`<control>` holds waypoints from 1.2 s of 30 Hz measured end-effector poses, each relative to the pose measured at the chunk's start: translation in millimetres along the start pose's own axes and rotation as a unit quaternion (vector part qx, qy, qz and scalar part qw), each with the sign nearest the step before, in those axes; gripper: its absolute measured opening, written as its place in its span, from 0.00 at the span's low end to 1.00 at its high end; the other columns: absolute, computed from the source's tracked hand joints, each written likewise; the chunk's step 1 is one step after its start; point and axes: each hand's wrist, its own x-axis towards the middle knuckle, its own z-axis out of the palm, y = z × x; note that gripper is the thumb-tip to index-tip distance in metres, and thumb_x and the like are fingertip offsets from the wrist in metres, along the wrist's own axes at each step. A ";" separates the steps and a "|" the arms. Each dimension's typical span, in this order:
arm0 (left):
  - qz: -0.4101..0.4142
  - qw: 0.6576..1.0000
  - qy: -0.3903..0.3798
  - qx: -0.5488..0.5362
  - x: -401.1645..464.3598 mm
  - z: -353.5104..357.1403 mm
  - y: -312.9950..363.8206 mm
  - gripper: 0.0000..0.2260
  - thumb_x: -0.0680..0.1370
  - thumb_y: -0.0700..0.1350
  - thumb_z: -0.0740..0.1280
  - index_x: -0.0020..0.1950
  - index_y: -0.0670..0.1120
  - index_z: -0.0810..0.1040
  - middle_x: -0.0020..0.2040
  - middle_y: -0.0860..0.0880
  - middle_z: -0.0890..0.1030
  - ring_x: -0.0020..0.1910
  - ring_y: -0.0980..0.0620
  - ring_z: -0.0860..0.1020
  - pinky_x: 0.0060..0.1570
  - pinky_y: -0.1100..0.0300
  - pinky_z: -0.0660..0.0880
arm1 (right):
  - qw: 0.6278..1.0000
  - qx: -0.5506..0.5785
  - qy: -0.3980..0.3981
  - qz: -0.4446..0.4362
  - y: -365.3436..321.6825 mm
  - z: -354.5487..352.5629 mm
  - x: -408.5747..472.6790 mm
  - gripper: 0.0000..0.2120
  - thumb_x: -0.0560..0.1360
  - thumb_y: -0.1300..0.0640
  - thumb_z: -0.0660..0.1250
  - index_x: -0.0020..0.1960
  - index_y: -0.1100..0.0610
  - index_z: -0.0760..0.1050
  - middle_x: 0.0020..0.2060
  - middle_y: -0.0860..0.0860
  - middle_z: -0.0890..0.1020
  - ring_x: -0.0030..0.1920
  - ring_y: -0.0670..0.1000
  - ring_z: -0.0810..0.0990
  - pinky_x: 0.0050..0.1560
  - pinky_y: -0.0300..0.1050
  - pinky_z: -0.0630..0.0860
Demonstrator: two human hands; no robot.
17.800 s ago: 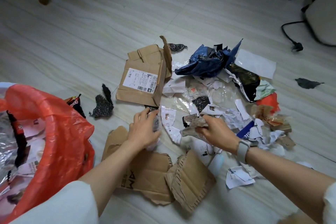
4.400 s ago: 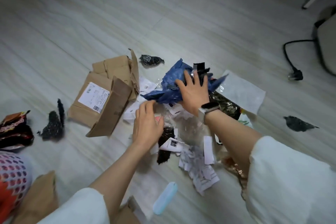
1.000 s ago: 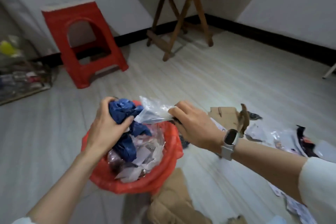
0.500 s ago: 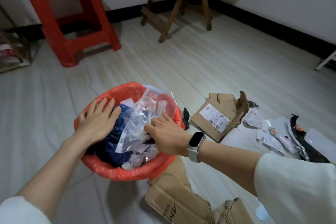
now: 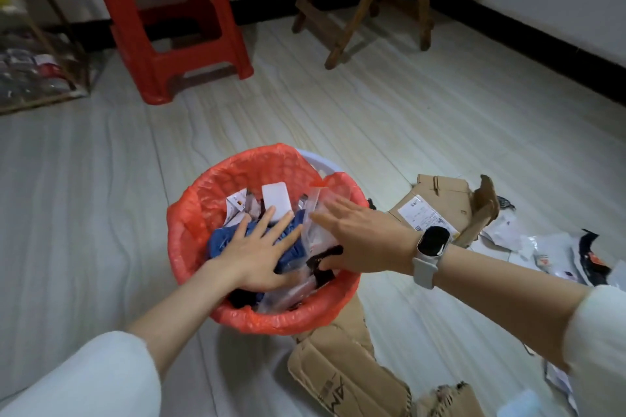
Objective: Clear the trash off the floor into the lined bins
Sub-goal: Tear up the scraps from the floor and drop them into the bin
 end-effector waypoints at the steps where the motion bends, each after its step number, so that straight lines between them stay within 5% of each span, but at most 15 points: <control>1: -0.002 0.999 -0.015 -0.052 -0.3 -4.9 -0.4 0.47 0.60 0.78 0.39 0.74 0.56 0.36 0.72 0.55 0.29 0.71 0.52 0.29 0.70 0.43 0.34 | 1.000 -0.013 -0.021 0.015 0.6 1.1 5.0 0.43 0.70 0.38 0.65 0.74 0.56 0.50 0.72 0.60 0.58 0.72 0.59 0.56 0.69 0.54 0.62; 4: -0.027 0.941 -0.033 -0.336 -11.3 -30.6 -16.2 0.32 0.75 0.55 0.54 0.75 0.54 0.44 0.73 0.57 0.36 0.70 0.61 0.34 0.72 0.53 0.35 | 0.995 -0.014 -0.092 0.032 -8.2 9.0 28.5 0.54 0.67 0.35 0.67 0.75 0.59 0.38 0.74 0.63 0.45 0.74 0.65 0.45 0.73 0.56 0.50; 5: -0.024 0.936 -0.029 -0.351 -16.6 -36.5 -24.6 0.29 0.78 0.51 0.55 0.75 0.52 0.45 0.74 0.54 0.37 0.71 0.60 0.36 0.72 0.56 0.36 | 0.993 0.002 -0.114 0.032 -12.5 12.7 37.0 0.55 0.66 0.35 0.68 0.74 0.59 0.37 0.74 0.63 0.42 0.74 0.66 0.44 0.74 0.58 0.51; 8: -0.037 0.987 -0.022 -0.154 -23.3 -27.4 -43.7 0.26 0.82 0.51 0.49 0.75 0.50 0.38 0.76 0.48 0.36 0.75 0.52 0.36 0.73 0.54 0.38 | 0.986 0.034 -0.161 0.041 -17.7 25.3 56.2 0.57 0.65 0.37 0.70 0.74 0.56 0.32 0.74 0.59 0.37 0.74 0.65 0.48 0.71 0.59 0.59; 12: -0.072 0.997 -0.039 -0.010 -15.5 -6.9 -31.0 0.32 0.79 0.61 0.48 0.73 0.54 0.30 0.74 0.47 0.30 0.73 0.48 0.32 0.74 0.49 0.39 | 0.973 0.043 -0.221 0.060 -17.7 42.2 68.5 0.58 0.67 0.39 0.70 0.73 0.58 0.29 0.74 0.55 0.34 0.73 0.62 0.57 0.71 0.56 0.61; 17: -0.091 0.993 -0.074 0.016 7.5 11.9 -21.1 0.35 0.78 0.63 0.48 0.70 0.52 0.26 0.74 0.45 0.31 0.73 0.45 0.31 0.74 0.47 0.39 | 0.953 -0.020 -0.299 0.038 -18.4 46.4 77.9 0.50 0.72 0.39 0.64 0.74 0.62 0.35 0.72 0.57 0.30 0.73 0.63 0.55 0.68 0.56 0.61; 22: -0.103 0.991 -0.086 0.011 18.5 19.7 -20.0 0.35 0.78 0.63 0.48 0.70 0.53 0.26 0.75 0.45 0.33 0.73 0.45 0.31 0.73 0.46 0.39 | 0.948 -0.089 -0.306 0.015 -22.7 54.6 84.2 0.46 0.74 0.38 0.60 0.74 0.64 0.41 0.73 0.62 0.34 0.74 0.61 0.39 0.71 0.59 0.52; 24: -0.095 0.992 -0.078 0.000 16.2 16.4 -20.0 0.35 0.78 0.63 0.49 0.70 0.54 0.26 0.75 0.45 0.33 0.73 0.45 0.32 0.73 0.45 0.39 | 0.947 -0.074 -0.310 0.026 -24.3 47.4 81.1 0.44 0.74 0.39 0.61 0.74 0.65 0.45 0.73 0.61 0.35 0.75 0.60 0.43 0.71 0.58 0.56; 28: -0.092 0.993 -0.011 -0.066 -1.3 3.9 -23.6 0.37 0.77 0.62 0.56 0.74 0.55 0.34 0.75 0.45 0.34 0.74 0.45 0.35 0.73 0.44 0.39 | 0.966 -0.038 -0.254 0.010 -25.0 17.9 64.3 0.43 0.72 0.39 0.64 0.74 0.64 0.51 0.75 0.57 0.48 0.73 0.58 0.57 0.68 0.54 0.64; 31: -0.111 0.984 0.046 -0.134 -18.9 -7.1 -27.7 0.38 0.75 0.61 0.61 0.75 0.57 0.39 0.75 0.46 0.32 0.74 0.46 0.34 0.73 0.45 0.40 | 0.992 0.020 -0.123 -0.011 -14.1 1.0 48.6 0.34 0.73 0.41 0.64 0.71 0.60 0.60 0.69 0.55 0.65 0.64 0.57 0.70 0.61 0.52 0.71; 36: -0.106 0.966 0.155 -0.177 -33.8 -23.1 -23.7 0.32 0.76 0.57 0.62 0.75 0.57 0.49 0.77 0.50 0.39 0.75 0.48 0.36 0.74 0.45 0.42 | 0.998 0.017 0.055 -0.040 4.6 -4.0 22.6 0.21 0.77 0.48 0.59 0.66 0.56 0.68 0.64 0.53 0.73 0.64 0.56 0.70 0.62 0.53 0.70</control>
